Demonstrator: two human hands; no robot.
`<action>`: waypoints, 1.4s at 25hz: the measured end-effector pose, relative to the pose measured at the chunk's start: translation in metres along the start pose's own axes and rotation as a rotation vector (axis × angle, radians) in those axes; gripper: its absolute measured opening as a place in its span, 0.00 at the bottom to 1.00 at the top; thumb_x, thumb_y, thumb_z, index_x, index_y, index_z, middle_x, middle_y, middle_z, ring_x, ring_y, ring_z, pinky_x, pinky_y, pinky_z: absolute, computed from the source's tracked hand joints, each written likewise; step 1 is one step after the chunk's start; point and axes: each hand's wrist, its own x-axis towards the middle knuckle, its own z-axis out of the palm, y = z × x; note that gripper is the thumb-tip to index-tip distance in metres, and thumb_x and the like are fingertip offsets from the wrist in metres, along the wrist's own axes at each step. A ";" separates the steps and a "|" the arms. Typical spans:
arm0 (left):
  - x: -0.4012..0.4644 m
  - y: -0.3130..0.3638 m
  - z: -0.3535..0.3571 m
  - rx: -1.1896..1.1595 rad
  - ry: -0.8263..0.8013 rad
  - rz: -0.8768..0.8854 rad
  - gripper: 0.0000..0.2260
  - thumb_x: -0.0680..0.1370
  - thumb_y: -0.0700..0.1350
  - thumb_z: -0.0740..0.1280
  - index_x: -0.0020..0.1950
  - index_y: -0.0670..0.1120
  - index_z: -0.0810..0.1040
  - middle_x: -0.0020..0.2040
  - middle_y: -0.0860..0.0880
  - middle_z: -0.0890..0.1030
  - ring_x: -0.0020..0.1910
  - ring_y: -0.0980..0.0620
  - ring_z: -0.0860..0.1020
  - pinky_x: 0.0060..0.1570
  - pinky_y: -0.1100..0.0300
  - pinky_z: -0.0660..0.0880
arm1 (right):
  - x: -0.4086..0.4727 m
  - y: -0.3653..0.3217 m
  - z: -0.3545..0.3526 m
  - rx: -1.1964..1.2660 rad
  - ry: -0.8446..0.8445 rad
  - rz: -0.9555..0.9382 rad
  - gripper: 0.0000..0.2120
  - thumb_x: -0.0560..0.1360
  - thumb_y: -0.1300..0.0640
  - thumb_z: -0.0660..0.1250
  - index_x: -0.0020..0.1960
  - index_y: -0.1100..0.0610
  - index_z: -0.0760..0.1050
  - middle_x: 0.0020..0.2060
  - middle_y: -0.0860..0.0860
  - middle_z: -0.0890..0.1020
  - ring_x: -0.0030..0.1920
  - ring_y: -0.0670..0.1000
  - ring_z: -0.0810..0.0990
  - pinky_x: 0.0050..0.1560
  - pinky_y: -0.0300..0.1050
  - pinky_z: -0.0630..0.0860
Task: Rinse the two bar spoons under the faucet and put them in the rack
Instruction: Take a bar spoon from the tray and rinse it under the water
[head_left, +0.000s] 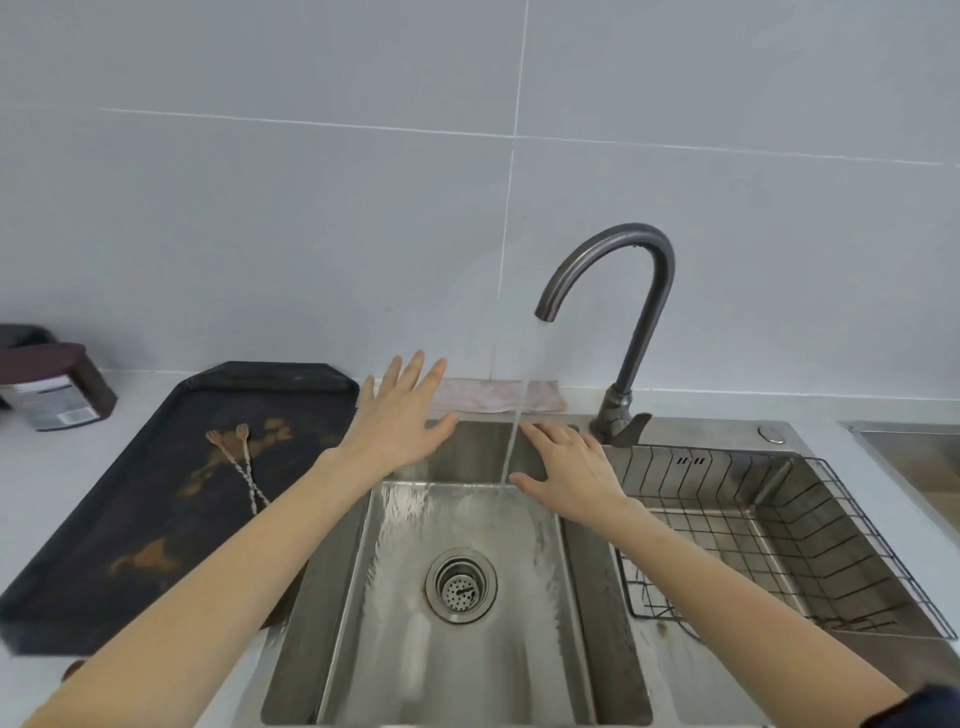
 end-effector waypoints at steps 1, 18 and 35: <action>-0.006 -0.011 0.005 -0.006 -0.017 -0.018 0.29 0.79 0.55 0.54 0.76 0.49 0.47 0.79 0.45 0.47 0.77 0.44 0.46 0.75 0.43 0.48 | 0.001 -0.011 0.005 0.010 -0.021 -0.004 0.33 0.76 0.42 0.60 0.76 0.52 0.53 0.76 0.52 0.60 0.76 0.52 0.55 0.76 0.53 0.51; -0.039 -0.196 0.067 -0.303 -0.139 -0.512 0.17 0.78 0.50 0.61 0.64 0.45 0.73 0.62 0.45 0.78 0.57 0.47 0.79 0.58 0.53 0.75 | 0.070 -0.198 0.089 0.240 -0.217 -0.125 0.17 0.78 0.56 0.61 0.65 0.59 0.72 0.59 0.58 0.77 0.60 0.58 0.75 0.58 0.50 0.74; -0.015 -0.229 0.117 -0.382 -0.146 -0.689 0.08 0.76 0.50 0.65 0.43 0.45 0.75 0.49 0.43 0.82 0.49 0.43 0.79 0.44 0.54 0.74 | 0.115 -0.259 0.136 0.092 -0.332 -0.082 0.10 0.77 0.59 0.61 0.54 0.64 0.75 0.55 0.60 0.80 0.56 0.62 0.78 0.52 0.51 0.75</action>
